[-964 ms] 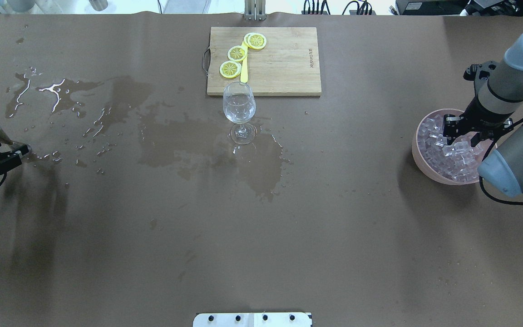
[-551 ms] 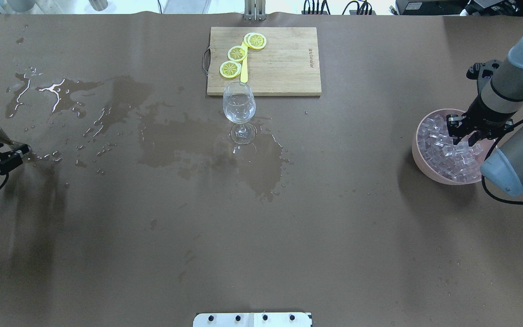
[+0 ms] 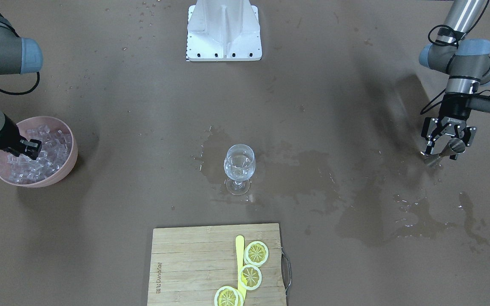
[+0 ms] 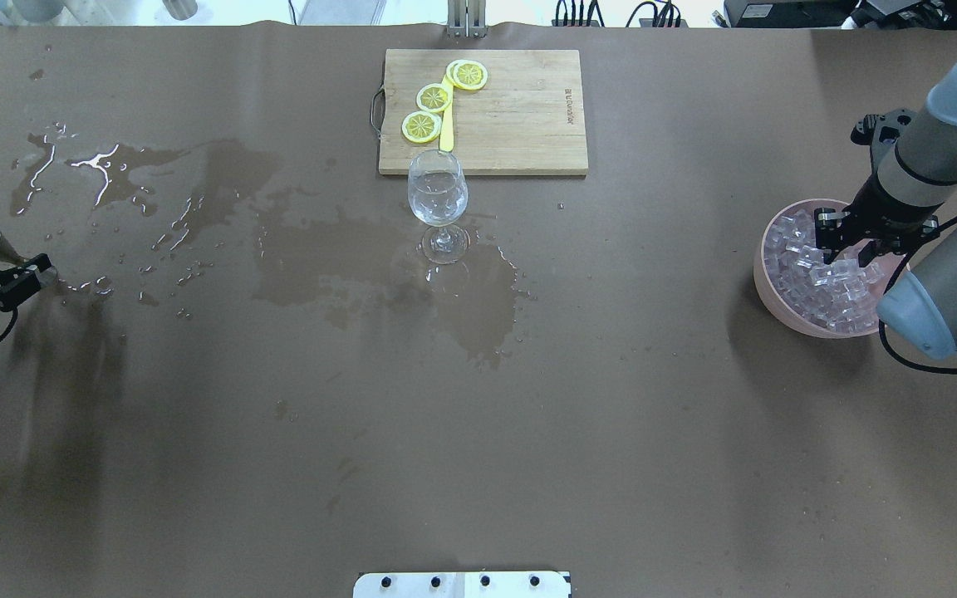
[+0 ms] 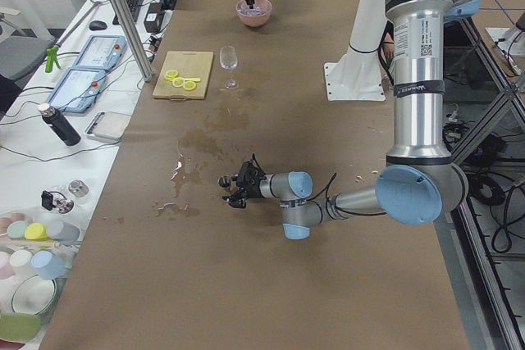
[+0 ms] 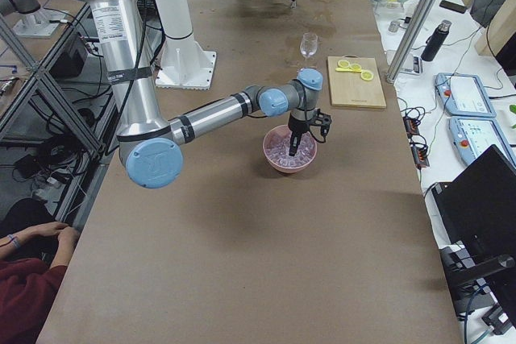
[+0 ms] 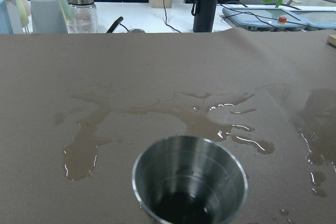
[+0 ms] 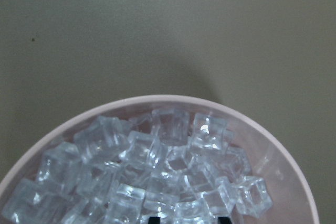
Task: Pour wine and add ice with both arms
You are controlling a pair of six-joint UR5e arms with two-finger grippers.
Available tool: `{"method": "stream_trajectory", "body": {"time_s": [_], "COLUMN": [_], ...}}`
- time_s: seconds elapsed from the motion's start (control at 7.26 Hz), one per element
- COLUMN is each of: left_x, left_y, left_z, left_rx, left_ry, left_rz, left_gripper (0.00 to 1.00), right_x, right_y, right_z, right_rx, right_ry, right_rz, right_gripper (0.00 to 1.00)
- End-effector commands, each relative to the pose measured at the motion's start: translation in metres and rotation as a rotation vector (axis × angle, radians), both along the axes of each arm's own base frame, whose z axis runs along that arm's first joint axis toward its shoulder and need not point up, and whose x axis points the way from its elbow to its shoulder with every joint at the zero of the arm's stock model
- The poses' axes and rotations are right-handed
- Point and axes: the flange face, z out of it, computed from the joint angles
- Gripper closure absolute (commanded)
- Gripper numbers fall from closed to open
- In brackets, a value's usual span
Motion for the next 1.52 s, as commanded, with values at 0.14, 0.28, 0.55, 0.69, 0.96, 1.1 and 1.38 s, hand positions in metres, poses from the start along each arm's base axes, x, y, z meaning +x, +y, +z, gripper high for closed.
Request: {"method": "stream_trajectory", "body": {"time_s": [0.14, 0.28, 0.55, 0.69, 0.96, 1.1, 1.38], "left_x": [0.005, 0.004, 0.007, 0.007, 0.006, 0.006, 0.006], "left_y": [-0.006, -0.006, -0.007, -0.007, -0.006, -0.006, -0.006], "left_z": [0.002, 0.004, 0.005, 0.003, 0.005, 0.005, 0.007], "left_rx": [0.003, 0.000, -0.001, 0.000, 0.000, 0.000, -0.003], "left_ry": [-0.010, -0.014, -0.016, -0.014, -0.016, -0.016, -0.020], "left_rz": [-0.018, -0.019, -0.014, -0.015, -0.016, -0.016, -0.016], "left_gripper": [0.22, 0.23, 0.26, 0.30, 0.40, 0.44, 0.51], "right_x": [-0.005, -0.004, -0.004, -0.005, -0.006, -0.005, 0.018], "right_y": [0.003, 0.005, 0.006, 0.006, 0.005, 0.003, -0.005], "right_z": [0.002, 0.004, 0.004, 0.003, 0.002, -0.001, -0.015], "right_rx": [-0.003, -0.007, -0.007, -0.007, -0.005, 0.000, 0.021], "right_ry": [0.002, 0.004, 0.002, 0.002, 0.001, -0.002, -0.022], "right_rz": [-0.009, -0.009, -0.011, -0.011, -0.013, -0.008, 0.030], "right_gripper": [0.51, 0.52, 0.67, 0.78, 0.89, 0.89, 0.89]}}
